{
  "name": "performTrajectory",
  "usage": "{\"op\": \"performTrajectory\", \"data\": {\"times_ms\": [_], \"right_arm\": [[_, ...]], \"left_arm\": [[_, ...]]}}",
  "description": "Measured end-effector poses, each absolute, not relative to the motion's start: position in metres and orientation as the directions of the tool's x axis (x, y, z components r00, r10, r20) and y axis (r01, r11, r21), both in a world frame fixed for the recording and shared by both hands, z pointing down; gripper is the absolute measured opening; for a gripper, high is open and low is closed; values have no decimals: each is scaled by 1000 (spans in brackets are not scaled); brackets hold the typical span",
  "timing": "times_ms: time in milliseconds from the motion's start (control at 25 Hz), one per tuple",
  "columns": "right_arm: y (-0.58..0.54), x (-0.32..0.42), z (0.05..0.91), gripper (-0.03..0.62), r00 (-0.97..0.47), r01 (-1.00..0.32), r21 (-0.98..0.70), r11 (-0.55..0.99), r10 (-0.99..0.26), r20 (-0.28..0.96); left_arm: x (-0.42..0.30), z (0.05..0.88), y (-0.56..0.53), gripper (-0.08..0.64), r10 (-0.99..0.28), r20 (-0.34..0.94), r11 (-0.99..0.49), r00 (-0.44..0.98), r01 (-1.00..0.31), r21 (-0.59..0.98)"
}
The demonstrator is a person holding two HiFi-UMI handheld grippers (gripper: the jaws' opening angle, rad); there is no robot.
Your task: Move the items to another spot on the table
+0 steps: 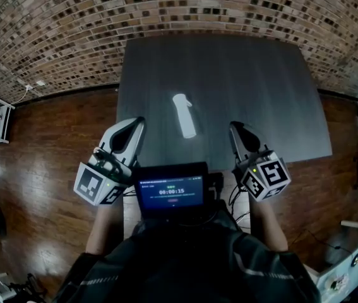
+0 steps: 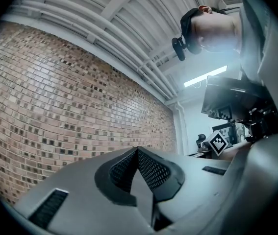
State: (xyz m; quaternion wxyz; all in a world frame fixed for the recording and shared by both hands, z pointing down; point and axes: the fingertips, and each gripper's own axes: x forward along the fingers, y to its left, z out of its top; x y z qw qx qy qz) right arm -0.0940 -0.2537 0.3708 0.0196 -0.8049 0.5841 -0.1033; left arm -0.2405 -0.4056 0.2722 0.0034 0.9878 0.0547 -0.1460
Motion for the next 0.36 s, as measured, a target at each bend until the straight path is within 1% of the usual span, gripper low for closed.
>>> {"op": "performTrajectory", "data": {"times_ms": [200, 360], "right_arm": [[-257, -94, 369, 3, 296, -937, -150, -314, -946, 134], [-258, -96, 361, 3, 294, -940, -139, -311, -947, 133]], "left_arm": [[-241, 270, -396, -6, 168, -286, -986, 943, 158, -57], [-239, 271, -399, -6, 154, -272, -988, 950, 150, -35]]}}
